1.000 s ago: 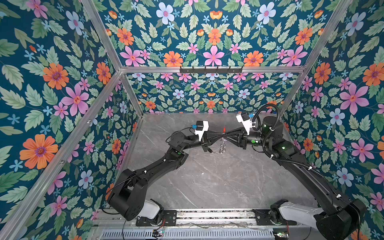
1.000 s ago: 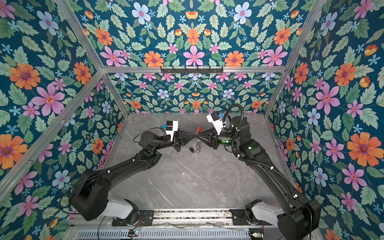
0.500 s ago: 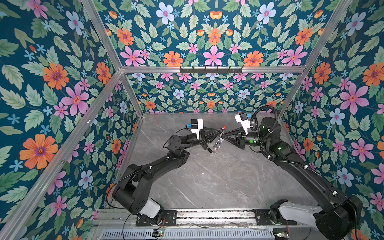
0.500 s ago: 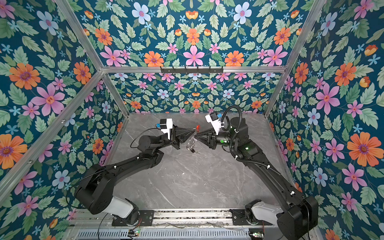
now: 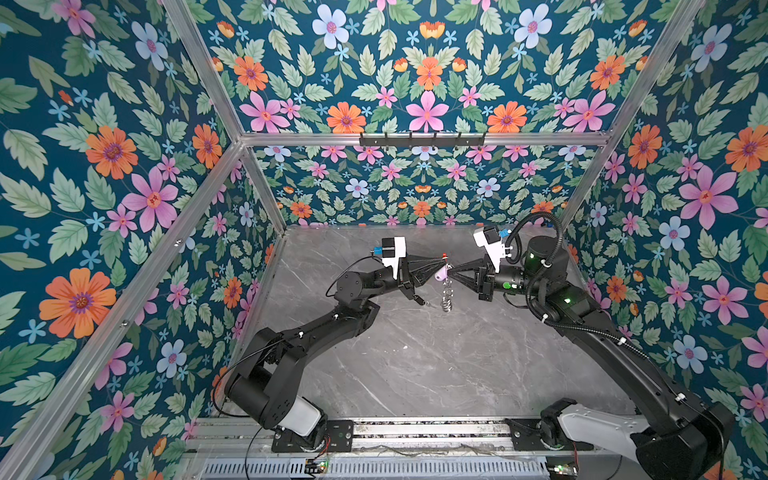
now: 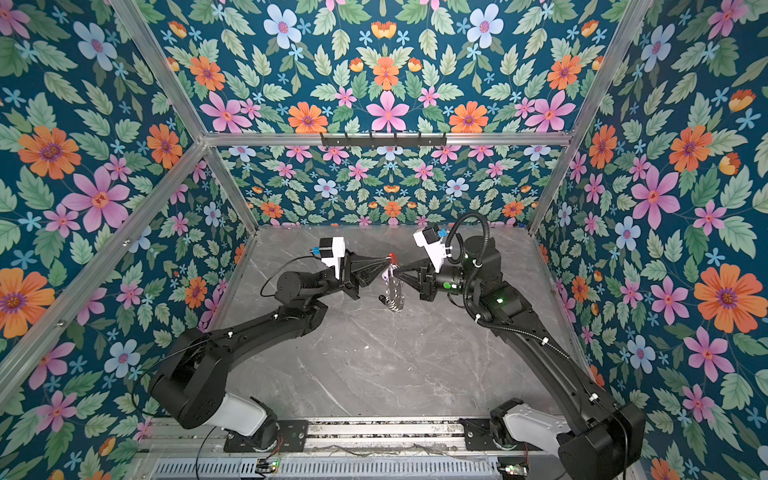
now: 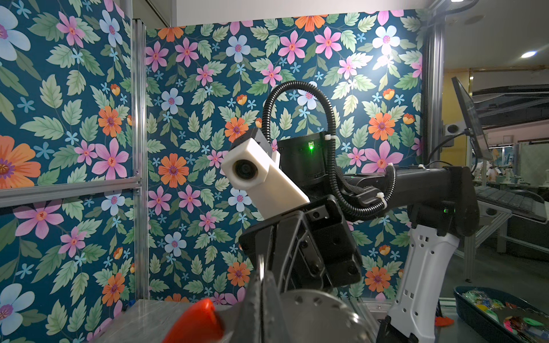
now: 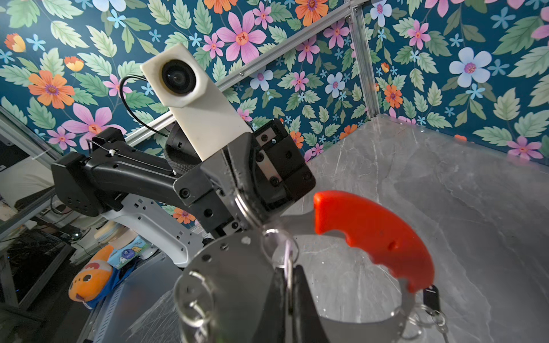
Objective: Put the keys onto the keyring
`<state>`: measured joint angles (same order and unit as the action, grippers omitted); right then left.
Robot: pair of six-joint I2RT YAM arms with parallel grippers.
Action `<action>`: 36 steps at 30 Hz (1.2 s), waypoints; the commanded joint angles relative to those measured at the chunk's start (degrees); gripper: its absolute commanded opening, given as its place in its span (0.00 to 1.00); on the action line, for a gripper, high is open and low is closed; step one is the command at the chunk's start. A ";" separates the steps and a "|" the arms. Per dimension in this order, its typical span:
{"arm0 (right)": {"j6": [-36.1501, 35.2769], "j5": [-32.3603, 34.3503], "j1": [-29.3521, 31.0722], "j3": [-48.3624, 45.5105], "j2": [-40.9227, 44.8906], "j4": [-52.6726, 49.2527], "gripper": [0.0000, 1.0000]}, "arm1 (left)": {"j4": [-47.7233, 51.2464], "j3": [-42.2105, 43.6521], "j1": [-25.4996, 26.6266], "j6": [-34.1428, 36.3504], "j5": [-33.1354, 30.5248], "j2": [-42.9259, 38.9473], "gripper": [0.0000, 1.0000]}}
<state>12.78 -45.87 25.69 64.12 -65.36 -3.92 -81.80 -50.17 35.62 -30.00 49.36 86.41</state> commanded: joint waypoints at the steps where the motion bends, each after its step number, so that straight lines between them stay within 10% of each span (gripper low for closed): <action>1: -4.80 4.39 -0.08 0.56 0.93 -5.56 0.00 | -3.70 -0.10 -0.22 -0.23 -0.45 -0.54 0.00; 13: -4.41 3.69 0.01 2.30 1.49 -5.27 0.34 | -3.81 0.38 -0.15 -1.28 0.33 0.39 0.00; 26: -2.40 -0.01 1.98 7.15 -2.77 -2.07 0.29 | -5.22 1.04 -0.11 -2.50 0.71 0.64 0.00; 36: -2.84 1.45 2.33 7.76 -3.62 -2.45 0.00 | -5.62 1.91 -0.11 -3.05 0.72 0.34 0.00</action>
<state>10.13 -44.77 27.90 71.31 -68.93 -7.60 -84.51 -48.36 35.42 -33.04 49.19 87.02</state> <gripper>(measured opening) 0.053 0.050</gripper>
